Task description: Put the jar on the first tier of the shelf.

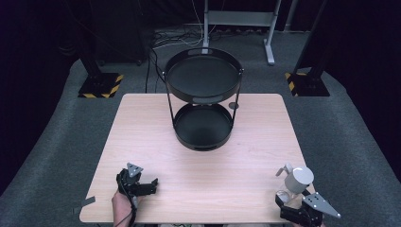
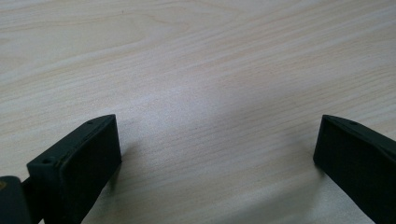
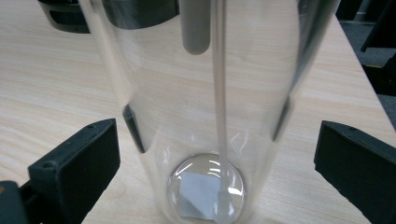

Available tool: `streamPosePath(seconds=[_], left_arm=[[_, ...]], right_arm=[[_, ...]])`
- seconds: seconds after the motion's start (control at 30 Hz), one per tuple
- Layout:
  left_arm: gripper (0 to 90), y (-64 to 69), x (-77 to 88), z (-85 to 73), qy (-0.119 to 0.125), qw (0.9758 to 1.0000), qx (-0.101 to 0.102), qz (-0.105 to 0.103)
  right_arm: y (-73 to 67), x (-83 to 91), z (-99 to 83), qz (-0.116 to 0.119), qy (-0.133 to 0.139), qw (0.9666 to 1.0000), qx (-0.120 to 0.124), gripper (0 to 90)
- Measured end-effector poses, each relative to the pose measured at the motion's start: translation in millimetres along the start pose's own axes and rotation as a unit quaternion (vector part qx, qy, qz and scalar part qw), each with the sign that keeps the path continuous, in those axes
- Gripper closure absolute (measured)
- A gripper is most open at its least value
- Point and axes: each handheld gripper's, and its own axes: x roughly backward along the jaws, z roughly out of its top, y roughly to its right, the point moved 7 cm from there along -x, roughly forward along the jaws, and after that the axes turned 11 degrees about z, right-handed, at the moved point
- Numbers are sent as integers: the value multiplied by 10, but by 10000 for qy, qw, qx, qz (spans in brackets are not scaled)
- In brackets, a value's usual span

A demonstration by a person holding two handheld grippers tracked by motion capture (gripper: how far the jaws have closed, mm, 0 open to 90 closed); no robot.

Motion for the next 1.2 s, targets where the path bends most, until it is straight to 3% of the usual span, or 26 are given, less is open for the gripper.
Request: streamPosePath(seconds=[0.63, 1.2], left_arm=[[3, 1, 0, 0, 5, 10000, -3, 0], [4, 1, 0, 1, 6, 10000, -8, -1]], right_arm=[[10, -21, 26, 60, -102, 9999, -48, 0], [-29, 8, 205, 132, -89, 9999, -59, 0]])
